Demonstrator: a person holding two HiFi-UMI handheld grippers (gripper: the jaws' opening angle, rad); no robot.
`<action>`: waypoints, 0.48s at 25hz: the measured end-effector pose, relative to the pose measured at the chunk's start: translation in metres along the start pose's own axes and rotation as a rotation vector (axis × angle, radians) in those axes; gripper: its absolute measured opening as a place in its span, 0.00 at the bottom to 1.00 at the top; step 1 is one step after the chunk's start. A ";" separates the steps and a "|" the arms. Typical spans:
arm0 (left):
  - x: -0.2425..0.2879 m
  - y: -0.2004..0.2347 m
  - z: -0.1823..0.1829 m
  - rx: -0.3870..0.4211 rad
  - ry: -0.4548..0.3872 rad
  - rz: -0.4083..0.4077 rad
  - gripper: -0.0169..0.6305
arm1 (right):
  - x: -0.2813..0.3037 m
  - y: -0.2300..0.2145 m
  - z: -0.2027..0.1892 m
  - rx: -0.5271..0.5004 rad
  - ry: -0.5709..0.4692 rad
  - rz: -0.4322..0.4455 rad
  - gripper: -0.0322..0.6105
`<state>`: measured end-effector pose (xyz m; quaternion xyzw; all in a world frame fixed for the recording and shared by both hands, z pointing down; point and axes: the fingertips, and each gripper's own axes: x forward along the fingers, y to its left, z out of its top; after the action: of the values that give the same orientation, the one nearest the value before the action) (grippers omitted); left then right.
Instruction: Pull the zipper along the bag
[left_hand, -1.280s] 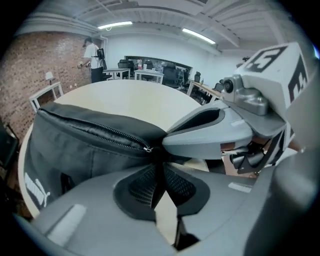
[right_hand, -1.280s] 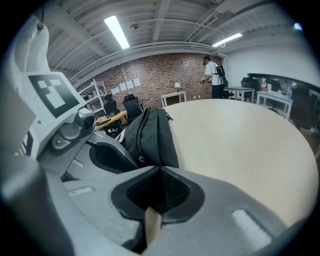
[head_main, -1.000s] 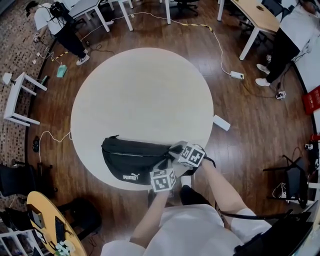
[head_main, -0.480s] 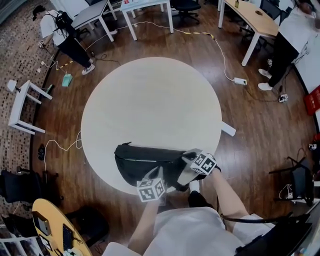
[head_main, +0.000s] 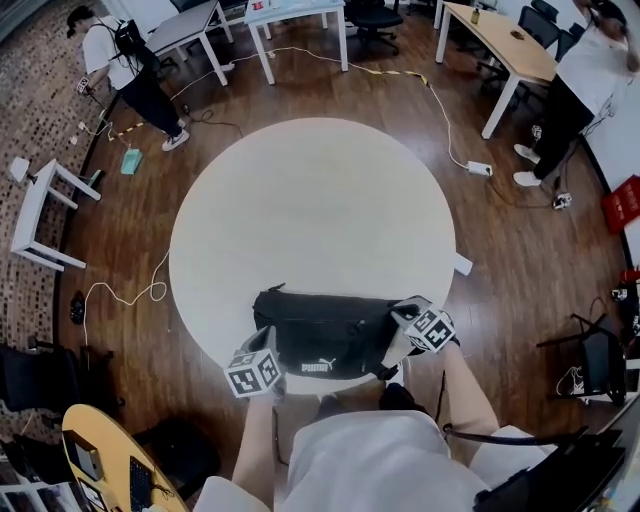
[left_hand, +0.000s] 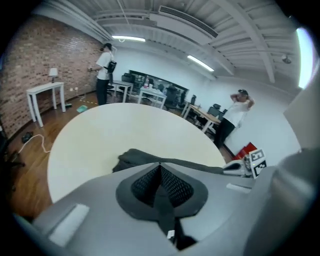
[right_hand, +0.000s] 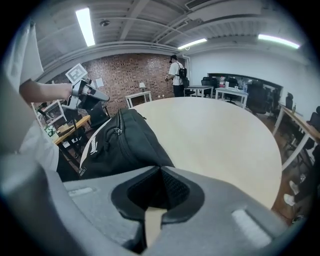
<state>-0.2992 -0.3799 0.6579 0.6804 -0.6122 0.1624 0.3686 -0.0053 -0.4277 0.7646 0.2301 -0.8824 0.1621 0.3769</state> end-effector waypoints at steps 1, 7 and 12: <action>0.010 -0.023 -0.004 0.037 0.017 -0.067 0.05 | 0.002 0.000 0.000 0.006 0.003 -0.008 0.05; 0.063 -0.166 -0.051 0.405 0.094 -0.366 0.47 | 0.007 0.004 0.003 0.053 0.004 -0.030 0.05; 0.094 -0.186 -0.074 0.633 0.129 -0.259 0.27 | 0.004 0.002 0.003 0.047 0.020 -0.038 0.05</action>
<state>-0.0869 -0.3986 0.7148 0.8214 -0.4154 0.3388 0.1947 -0.0104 -0.4288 0.7660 0.2541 -0.8700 0.1781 0.3832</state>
